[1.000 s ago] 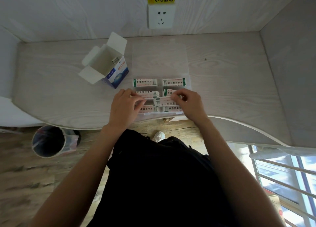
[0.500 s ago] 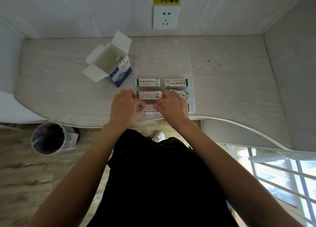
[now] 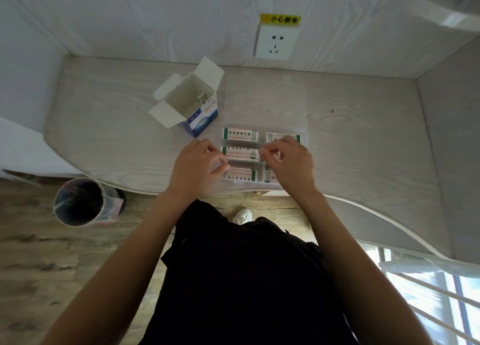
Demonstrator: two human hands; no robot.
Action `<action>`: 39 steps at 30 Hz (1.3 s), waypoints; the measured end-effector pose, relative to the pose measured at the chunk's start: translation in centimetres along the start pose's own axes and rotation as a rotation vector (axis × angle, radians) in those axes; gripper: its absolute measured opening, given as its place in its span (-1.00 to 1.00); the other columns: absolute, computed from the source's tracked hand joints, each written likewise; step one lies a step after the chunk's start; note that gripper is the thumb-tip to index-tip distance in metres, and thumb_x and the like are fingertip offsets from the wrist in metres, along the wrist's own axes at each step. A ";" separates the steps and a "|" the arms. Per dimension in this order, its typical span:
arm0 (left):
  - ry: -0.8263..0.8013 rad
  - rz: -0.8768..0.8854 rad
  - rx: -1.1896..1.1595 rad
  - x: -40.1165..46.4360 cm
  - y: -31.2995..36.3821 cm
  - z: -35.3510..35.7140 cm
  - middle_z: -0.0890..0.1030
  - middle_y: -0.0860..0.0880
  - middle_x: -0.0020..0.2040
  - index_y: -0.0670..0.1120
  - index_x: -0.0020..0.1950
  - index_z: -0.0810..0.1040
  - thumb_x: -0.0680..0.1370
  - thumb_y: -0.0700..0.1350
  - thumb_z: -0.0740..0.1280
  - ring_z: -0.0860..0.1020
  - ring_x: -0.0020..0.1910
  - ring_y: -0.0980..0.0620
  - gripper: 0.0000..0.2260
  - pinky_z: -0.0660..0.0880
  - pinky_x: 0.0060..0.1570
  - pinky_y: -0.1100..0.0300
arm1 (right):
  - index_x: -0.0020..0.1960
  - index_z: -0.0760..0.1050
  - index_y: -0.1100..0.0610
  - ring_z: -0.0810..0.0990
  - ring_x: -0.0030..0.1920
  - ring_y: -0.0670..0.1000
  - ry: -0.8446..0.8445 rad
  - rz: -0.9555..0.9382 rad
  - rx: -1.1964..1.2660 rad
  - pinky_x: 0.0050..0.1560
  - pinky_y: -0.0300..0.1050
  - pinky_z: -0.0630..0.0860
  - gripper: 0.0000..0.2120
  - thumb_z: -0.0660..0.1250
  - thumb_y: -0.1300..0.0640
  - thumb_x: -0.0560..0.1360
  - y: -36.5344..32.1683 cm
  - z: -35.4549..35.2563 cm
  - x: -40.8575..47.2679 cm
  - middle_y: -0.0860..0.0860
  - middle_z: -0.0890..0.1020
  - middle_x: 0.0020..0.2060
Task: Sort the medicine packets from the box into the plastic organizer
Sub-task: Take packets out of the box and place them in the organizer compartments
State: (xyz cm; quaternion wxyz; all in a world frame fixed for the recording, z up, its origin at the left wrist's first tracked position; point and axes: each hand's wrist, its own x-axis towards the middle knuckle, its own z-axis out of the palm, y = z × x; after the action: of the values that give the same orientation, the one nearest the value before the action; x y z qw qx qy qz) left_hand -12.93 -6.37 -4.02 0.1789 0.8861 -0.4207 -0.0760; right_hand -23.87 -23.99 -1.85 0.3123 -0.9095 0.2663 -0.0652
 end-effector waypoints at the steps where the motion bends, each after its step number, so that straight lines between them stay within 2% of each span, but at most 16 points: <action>1: 0.067 0.004 -0.040 -0.1 -0.2 -0.7 0.53 -0.06 -0.11 -0.10 -0.08 0.63 0.48 0.00 0.34 0.47 -0.11 -0.01 -0.81 0.35 -0.12 0.19 | -0.04 0.63 0.09 0.51 -0.20 -0.09 0.027 -0.021 0.040 -0.10 -0.14 0.51 -0.82 0.33 0.01 0.51 -0.3 -0.4 0.5 -0.10 0.54 -0.17; 4: 0.383 -0.075 -0.091 0.3 -1.8 -3.4 0.55 -0.13 -0.05 -0.14 -0.05 0.60 0.46 -0.03 0.31 0.48 -0.05 -0.07 -0.80 0.37 -0.06 0.14 | -0.01 0.61 0.07 0.51 -0.04 0.02 0.067 -0.158 0.048 -0.04 -0.28 0.30 -0.88 0.34 0.07 0.50 -2.5 -0.7 3.3 -0.02 0.60 -0.11; 6: 0.461 -0.188 -0.064 1.5 -3.9 -4.8 0.54 -0.13 0.12 -0.15 0.12 0.53 0.41 -0.01 0.39 0.47 0.11 -0.11 -0.65 0.35 0.08 0.10 | 0.01 0.61 0.08 0.48 0.02 0.08 0.087 -0.310 -0.038 0.00 -0.30 0.22 -0.87 0.34 0.12 0.48 -4.8 0.2 6.0 0.04 0.61 -0.07; 10: 0.229 -0.334 -0.098 4.2 -5.6 -4.7 0.40 -0.13 0.36 -0.13 0.41 0.28 0.27 0.14 0.52 0.39 0.30 -0.13 -0.18 0.31 0.26 -0.02 | -0.04 0.62 0.14 0.52 0.01 0.16 0.082 -0.541 -0.220 0.03 -0.02 0.40 -0.81 0.24 0.16 0.47 -8.4 2.1 9.7 0.07 0.63 -0.08; 12: 0.130 -0.422 -0.097 5.0 -5.1 -4.0 0.39 -0.11 0.37 -0.10 0.46 0.20 0.30 0.15 0.50 0.39 0.31 -0.12 -0.14 0.32 0.23 0.01 | -0.09 0.62 0.16 0.55 -0.04 0.20 0.040 -0.609 -0.345 -0.08 0.01 0.45 -0.76 0.19 0.14 0.45 -9.2 2.9 10.7 0.07 0.65 -0.13; 14: 0.118 -0.478 -0.109 5.2 -5.1 -3.8 0.40 -0.07 0.34 -0.06 0.46 0.19 0.36 0.11 0.46 0.40 0.28 -0.09 -0.22 0.37 0.15 0.05 | -0.10 0.63 0.16 0.55 -0.07 0.21 0.025 -0.626 -0.405 -0.12 0.00 0.45 -0.82 0.26 0.19 0.41 -9.5 3.3 11.5 0.08 0.65 -0.15; 16: 0.174 -0.439 -0.125 5.0 -5.2 -4.0 0.41 -0.05 0.32 -0.04 0.44 0.23 0.36 0.04 0.48 0.38 0.27 -0.06 -0.27 0.39 0.10 0.06 | -0.03 0.61 0.14 0.53 -0.03 0.20 0.041 -0.598 -0.391 -0.07 0.02 0.43 -0.83 0.29 0.20 0.43 -9.0 2.9 11.8 0.08 0.63 -0.11; 19: 0.378 -0.267 -0.111 4.4 -5.5 -4.4 0.46 -0.10 0.26 -0.12 0.38 0.34 0.31 -0.12 0.53 0.39 0.25 -0.09 -0.31 0.49 0.06 0.02 | 0.04 0.60 0.12 0.51 0.01 0.14 0.116 -0.596 -0.336 0.02 -0.04 0.39 -0.81 0.33 0.22 0.45 -8.0 1.9 11.3 0.05 0.62 -0.07; 21: 0.482 -0.185 -0.085 4.2 -5.7 -4.8 0.48 -0.13 0.23 -0.15 0.35 0.37 0.30 -0.19 0.51 0.38 0.24 -0.10 -0.35 0.51 0.03 0.07 | 0.03 0.60 0.13 0.52 -0.03 0.13 0.204 -0.628 -0.285 0.00 -0.09 0.38 -0.82 0.32 0.23 0.45 -7.8 1.3 10.8 0.06 0.62 -0.10; 25: 0.530 -0.062 -0.023 4.6 -5.3 -5.9 0.46 -0.13 0.26 -0.17 0.35 0.35 0.27 -0.26 0.52 0.37 0.26 -0.12 -0.31 0.40 0.16 0.18 | -0.06 0.61 0.20 0.56 -0.16 0.09 0.289 -0.763 -0.206 -0.14 -0.14 0.47 -0.85 0.29 0.32 0.44 -8.5 0.5 9.6 0.08 0.63 -0.15; 28: 0.557 -0.037 -0.006 5.0 -4.6 -6.6 0.45 -0.11 0.27 -0.15 0.36 0.33 0.26 -0.29 0.51 0.36 0.28 -0.09 -0.29 0.38 0.15 0.24 | -0.07 0.61 0.21 0.60 -0.16 0.09 0.237 -0.825 -0.229 -0.25 -0.12 0.52 -0.81 0.29 0.38 0.40 -9.4 0.4 9.0 0.08 0.65 -0.10; 32: 0.568 0.039 0.042 5.6 -3.0 -7.2 0.47 -0.10 0.27 -0.15 0.36 0.36 0.28 -0.29 0.49 0.37 0.28 -0.09 -0.33 0.37 0.18 0.26 | -0.02 0.60 0.21 0.62 -0.11 0.12 0.087 -0.916 -0.480 -0.36 -0.09 0.55 -0.63 0.06 0.33 0.37 -10.3 -0.4 9.4 0.10 0.64 0.02; 34: 0.545 0.070 0.056 5.7 -2.3 -7.4 0.48 -0.10 0.27 -0.15 0.35 0.38 0.27 -0.28 0.49 0.36 0.29 -0.09 -0.34 0.39 0.19 0.23 | -0.01 0.61 0.22 0.62 -0.17 0.14 -0.012 -0.893 -0.601 -0.42 -0.10 0.52 -0.73 0.24 0.33 0.35 -10.6 -0.7 10.1 0.12 0.64 -0.01; 36: 0.534 0.101 0.079 5.8 -1.9 -7.3 0.48 -0.10 0.28 -0.14 0.35 0.39 0.28 -0.28 0.48 0.36 0.29 -0.10 -0.35 0.41 0.19 0.19 | -0.09 0.64 0.19 0.63 -0.30 0.10 -0.052 -0.829 -0.680 -0.51 -0.18 0.45 -0.71 0.50 0.29 0.19 -11.4 -1.0 10.8 0.10 0.66 -0.20; 37: 0.531 0.111 0.090 5.8 -1.5 -7.2 0.48 -0.10 0.28 -0.14 0.36 0.39 0.28 -0.28 0.47 0.36 0.29 -0.10 -0.35 0.43 0.17 0.17 | -0.08 0.63 0.18 0.63 -0.31 0.07 -0.033 -0.798 -0.749 -0.50 -0.20 0.45 -0.69 0.54 0.25 0.18 -11.6 -1.2 11.0 0.08 0.66 -0.23; 39: 0.536 0.087 0.093 6.1 -1.2 -7.2 0.48 -0.08 0.28 -0.12 0.36 0.39 0.28 -0.30 0.45 0.35 0.29 -0.09 -0.35 0.47 0.12 0.15 | 0.13 0.54 0.20 0.62 -0.07 0.06 -0.107 -0.699 -0.858 -0.29 -0.14 0.49 -0.73 0.35 0.24 0.43 -12.2 -1.6 10.7 0.11 0.61 -0.01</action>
State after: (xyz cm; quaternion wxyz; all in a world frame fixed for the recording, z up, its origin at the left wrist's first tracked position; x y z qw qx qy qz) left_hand -6.17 -8.54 2.29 0.2463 0.8628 -0.3991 0.1884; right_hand -9.81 -22.37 6.32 -0.1133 -0.9914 -0.0649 -0.0044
